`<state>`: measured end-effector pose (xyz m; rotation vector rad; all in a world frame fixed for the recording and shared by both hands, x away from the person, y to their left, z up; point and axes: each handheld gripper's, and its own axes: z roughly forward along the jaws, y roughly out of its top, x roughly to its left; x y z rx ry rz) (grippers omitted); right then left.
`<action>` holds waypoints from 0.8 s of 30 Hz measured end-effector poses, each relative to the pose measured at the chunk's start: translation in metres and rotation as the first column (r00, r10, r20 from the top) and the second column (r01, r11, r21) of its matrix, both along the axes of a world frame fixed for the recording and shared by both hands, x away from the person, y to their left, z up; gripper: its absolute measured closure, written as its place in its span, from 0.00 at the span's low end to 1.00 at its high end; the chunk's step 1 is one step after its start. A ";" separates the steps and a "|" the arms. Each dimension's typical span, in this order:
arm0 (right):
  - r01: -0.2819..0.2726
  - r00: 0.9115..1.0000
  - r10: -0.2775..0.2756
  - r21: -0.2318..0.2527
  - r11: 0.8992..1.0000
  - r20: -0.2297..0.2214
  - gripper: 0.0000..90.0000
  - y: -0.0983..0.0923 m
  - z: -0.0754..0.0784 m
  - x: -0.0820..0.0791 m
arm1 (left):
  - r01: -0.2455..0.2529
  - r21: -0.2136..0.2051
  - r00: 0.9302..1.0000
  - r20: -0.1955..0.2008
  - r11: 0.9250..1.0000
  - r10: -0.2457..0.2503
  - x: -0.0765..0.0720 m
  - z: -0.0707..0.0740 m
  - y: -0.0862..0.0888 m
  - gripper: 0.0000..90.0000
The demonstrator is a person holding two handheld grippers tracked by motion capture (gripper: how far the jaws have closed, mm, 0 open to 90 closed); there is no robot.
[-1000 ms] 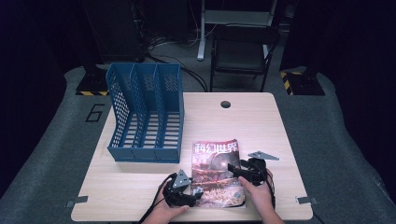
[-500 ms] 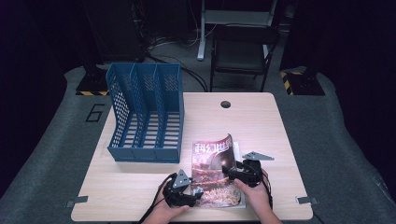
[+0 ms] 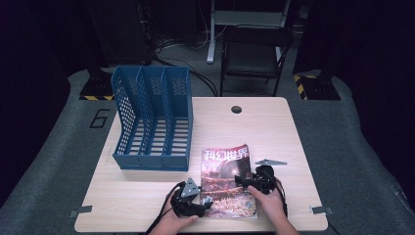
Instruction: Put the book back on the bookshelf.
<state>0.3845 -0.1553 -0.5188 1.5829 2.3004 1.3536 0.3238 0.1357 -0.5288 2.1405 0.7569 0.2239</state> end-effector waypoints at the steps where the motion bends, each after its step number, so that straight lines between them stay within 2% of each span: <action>1: -0.013 1.000 0.013 -0.004 1.000 -0.014 0.50 0.000 0.001 0.000 | 0.000 0.000 1.000 0.000 1.000 0.000 0.000 0.000 0.000 0.33; 6: -0.027 0.999 0.026 -0.031 0.999 -0.035 0.59 0.000 0.003 0.001 | 0.001 0.000 1.000 0.000 1.000 -0.001 0.000 0.000 0.000 0.33; 8: -0.029 0.999 0.028 -0.028 0.999 -0.035 0.61 -0.002 0.002 0.002 | 0.003 -0.001 1.000 0.000 1.000 -0.003 0.000 0.000 0.000 0.33; 10: -0.018 0.998 0.017 -0.016 1.000 -0.057 0.61 -0.001 0.002 0.002 | 0.000 -0.004 1.000 0.005 1.000 0.000 0.001 -0.001 0.000 0.33; 12: -0.028 0.999 0.028 -0.016 0.999 -0.045 0.62 -0.003 0.001 0.003 | 0.001 -0.006 1.000 0.006 1.000 0.000 0.001 -0.001 0.000 0.33; 14: -0.014 0.998 0.013 -0.003 1.000 -0.062 0.63 -0.004 0.001 0.004 | 0.001 -0.004 1.000 0.005 1.000 -0.001 0.001 0.000 0.000 0.33; 18: -0.020 0.997 0.021 0.010 1.000 -0.070 0.63 -0.006 0.001 0.006 | 0.001 -0.005 1.000 0.004 1.000 -0.001 0.001 -0.001 0.000 0.33; 19: -0.013 0.996 0.015 0.016 1.000 -0.086 0.63 -0.006 0.002 0.005 | 0.000 -0.009 1.000 0.006 1.000 0.000 0.001 -0.001 0.000 0.33; 24: -0.033 0.997 0.033 -0.002 0.999 -0.066 0.63 -0.005 0.002 0.006 | 0.008 -0.008 1.000 -0.001 1.000 -0.009 0.001 0.000 0.001 0.33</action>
